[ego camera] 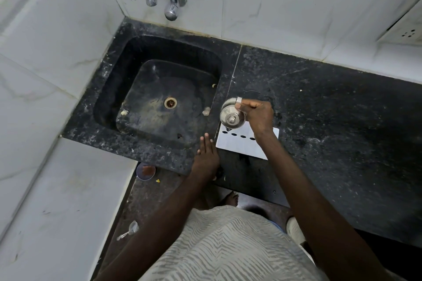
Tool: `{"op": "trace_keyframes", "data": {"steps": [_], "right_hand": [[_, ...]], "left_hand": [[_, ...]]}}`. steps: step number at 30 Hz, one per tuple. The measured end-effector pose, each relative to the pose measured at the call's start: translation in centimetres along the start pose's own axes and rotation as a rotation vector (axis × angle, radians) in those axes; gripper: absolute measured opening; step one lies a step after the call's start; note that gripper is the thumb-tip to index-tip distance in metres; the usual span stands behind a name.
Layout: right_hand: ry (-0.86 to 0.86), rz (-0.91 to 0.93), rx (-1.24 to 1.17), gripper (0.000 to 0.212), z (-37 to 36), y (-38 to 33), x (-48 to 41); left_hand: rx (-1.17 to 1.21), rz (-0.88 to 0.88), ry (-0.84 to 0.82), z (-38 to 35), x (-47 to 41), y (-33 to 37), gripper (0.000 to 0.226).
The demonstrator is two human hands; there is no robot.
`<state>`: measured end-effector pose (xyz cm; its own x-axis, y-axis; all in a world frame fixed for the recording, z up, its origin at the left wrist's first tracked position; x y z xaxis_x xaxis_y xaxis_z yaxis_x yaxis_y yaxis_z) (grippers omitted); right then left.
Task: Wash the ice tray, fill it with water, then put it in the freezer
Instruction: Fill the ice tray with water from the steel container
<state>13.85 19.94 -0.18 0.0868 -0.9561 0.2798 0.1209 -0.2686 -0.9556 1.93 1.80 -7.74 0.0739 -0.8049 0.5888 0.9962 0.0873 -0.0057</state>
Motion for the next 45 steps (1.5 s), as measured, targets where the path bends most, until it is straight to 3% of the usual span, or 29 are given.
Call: {"op": "trace_keyframes", "data": {"steps": [8,18,23,31,37,39,43,45], "right_hand": [[0.082,-0.078,-0.022,0.001,3.1,-1.4,-4.8],[-0.012,-0.135,0.068,0.027,5.6,-0.4,-13.1],[-0.025,-0.151,0.058,0.012,6.0,-0.4,-14.4],[-0.015,-0.194,0.047,0.012,6.3,0.7,-16.3],[0.015,-0.173,0.093,0.012,7.0,2.2,-18.6],[0.020,-0.163,0.065,0.007,6.8,1.4,-17.1],[0.144,-0.097,0.082,0.005,8.2,2.2,-14.2],[0.255,-0.070,0.115,0.018,9.2,2.8,-10.6]], "left_hand": [[-0.018,-0.011,-0.013,-0.2,-0.1,0.1,0.123],[-0.001,0.021,-0.017,-0.3,-0.5,0.2,0.116],[-0.020,0.024,-0.025,-0.3,-0.5,0.3,0.123],[-0.024,0.012,-0.029,0.0,-0.4,0.3,0.129],[-0.022,0.023,0.004,-0.2,-0.7,0.2,0.109],[-0.027,0.012,0.013,-0.3,-0.8,0.2,0.111],[-0.019,-0.003,0.002,-0.7,-0.8,0.0,0.125],[-0.007,-0.013,0.013,-0.6,-0.7,-0.1,0.127]]}}
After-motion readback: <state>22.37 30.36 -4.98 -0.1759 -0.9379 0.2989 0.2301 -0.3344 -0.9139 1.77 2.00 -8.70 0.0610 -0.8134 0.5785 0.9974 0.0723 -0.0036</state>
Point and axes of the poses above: each hand's wrist, its own x-axis away from the middle knuckle, its own z-axis out of the back of the hand, y = z × x, the point moved 7 cm from there along -x, towards the middle knuckle, and after that the axes turned 9 degrees about -x, right-handed, at the moved point
